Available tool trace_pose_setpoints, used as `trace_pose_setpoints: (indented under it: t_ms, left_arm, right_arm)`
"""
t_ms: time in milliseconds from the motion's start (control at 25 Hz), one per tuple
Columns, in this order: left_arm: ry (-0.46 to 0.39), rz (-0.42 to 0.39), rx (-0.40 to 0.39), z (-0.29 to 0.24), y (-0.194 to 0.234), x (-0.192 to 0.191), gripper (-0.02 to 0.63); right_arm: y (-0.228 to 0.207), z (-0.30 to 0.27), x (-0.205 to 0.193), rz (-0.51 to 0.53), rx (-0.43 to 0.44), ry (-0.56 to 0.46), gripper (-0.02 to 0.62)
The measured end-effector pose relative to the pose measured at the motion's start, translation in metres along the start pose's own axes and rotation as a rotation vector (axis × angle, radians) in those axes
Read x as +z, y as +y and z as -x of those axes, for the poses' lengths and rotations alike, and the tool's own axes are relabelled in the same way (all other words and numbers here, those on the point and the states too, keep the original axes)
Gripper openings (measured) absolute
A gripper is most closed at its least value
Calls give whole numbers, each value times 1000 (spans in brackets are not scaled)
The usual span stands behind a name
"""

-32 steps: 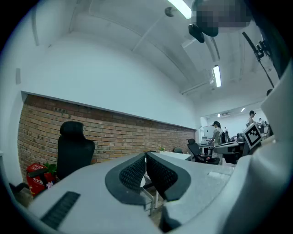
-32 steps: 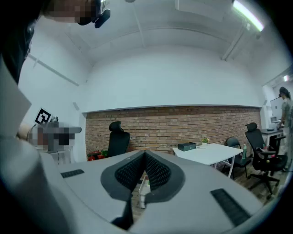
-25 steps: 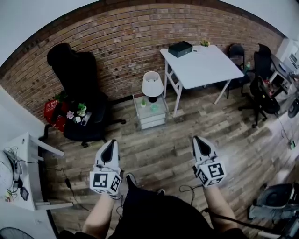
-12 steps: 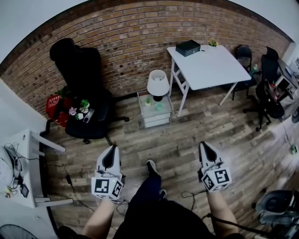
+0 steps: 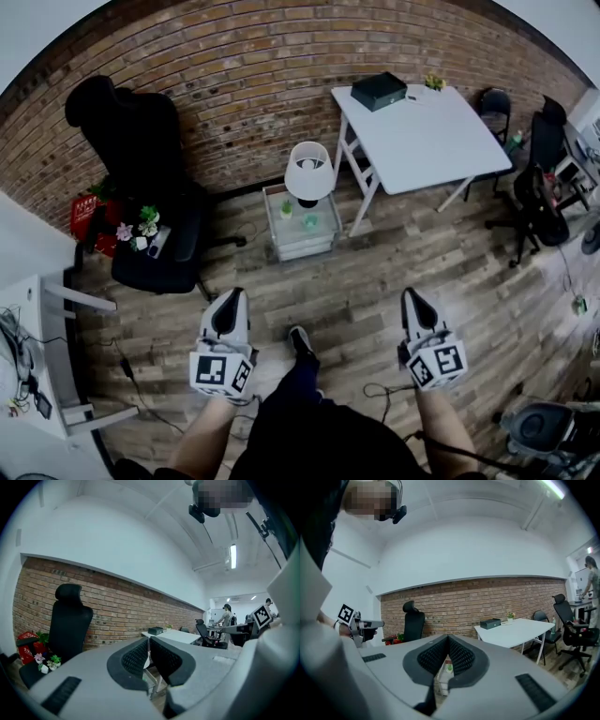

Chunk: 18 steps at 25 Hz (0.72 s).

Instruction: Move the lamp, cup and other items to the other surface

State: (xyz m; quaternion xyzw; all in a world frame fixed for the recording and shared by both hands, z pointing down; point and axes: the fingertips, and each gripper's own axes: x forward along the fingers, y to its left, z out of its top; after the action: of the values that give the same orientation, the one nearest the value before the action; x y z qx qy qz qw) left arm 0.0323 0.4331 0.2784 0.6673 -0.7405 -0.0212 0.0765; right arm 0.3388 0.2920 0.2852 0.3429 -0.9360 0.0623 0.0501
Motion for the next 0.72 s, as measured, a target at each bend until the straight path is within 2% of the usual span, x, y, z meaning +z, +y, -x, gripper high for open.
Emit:
trace_pose_setpoints:
  t_ms: [200,440,720]
  left_arm:
    - [1,23,4,-80,25,5,14]
    - [50,8,-7,-143,54,-3,14]
    - [115,-16,18,-198,62,-28,14]
  right_arm:
    - [-31,-75,10,11,12,45,6]
    - [-40,-156,11,0,46,64,6]
    - [-55,-231,-18,38,130,99,6]
